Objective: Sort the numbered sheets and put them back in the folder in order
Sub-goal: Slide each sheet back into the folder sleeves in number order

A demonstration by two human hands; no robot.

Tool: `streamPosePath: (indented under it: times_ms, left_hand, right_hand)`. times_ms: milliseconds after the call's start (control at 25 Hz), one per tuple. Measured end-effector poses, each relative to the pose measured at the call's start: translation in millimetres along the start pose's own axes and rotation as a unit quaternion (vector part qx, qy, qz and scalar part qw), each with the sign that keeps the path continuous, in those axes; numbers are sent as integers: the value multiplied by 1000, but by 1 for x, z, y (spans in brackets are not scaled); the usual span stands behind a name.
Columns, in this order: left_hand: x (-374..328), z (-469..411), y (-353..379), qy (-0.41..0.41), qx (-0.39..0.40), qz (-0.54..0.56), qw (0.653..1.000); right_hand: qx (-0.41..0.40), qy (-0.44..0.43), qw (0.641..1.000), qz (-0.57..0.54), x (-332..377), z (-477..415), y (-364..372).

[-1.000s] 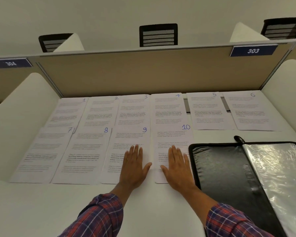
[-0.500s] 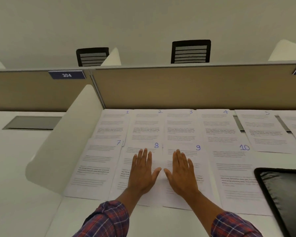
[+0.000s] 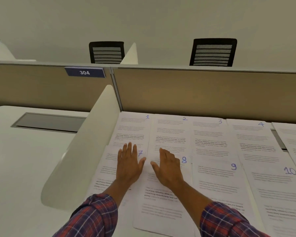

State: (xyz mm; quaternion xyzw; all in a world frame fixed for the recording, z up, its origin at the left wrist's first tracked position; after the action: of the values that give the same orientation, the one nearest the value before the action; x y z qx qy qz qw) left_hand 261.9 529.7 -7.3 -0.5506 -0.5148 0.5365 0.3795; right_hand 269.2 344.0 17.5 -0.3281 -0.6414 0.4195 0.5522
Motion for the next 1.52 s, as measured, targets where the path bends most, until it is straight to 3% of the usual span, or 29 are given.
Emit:
streamPosePath:
  times_ms: [240,520,840,1040,1240,1520]
  left_hand:
    - [45,-68,4,-62,13,0,998]
    - [66,-128,9,-204,67,19,976]
    - [54,-154,11,-287,52,-41,956]
    - [54,-164,15,-307,6,27,951]
    - [52,-174,16,-328,35,-18,944]
    - [49,-179,22,-331,18,-3,944]
  right_hand:
    - [39,42,998,21,24,-79,17]
    - [91,-41,985,140,40,-121,44]
    - [86,-59,978,179,51,-133,50]
    - [74,-66,980,173,46,-133,52]
    - [72,-73,980,170,45,-138,53]
    - [52,-58,987,142,44,-147,50]
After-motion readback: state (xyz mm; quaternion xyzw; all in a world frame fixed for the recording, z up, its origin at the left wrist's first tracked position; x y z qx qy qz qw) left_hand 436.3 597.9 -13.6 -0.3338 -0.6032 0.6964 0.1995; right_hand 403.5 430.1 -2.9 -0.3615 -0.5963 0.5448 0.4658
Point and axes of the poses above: each hand's wrist, its own z-axis away from the middle knuckle, its own y-axis out of the palm, x = y × z, the point moved 3 cm from there along -z, towards the middle knuckle, and after that the axes turned 9 degrees about -x, right-handed, at the moved point
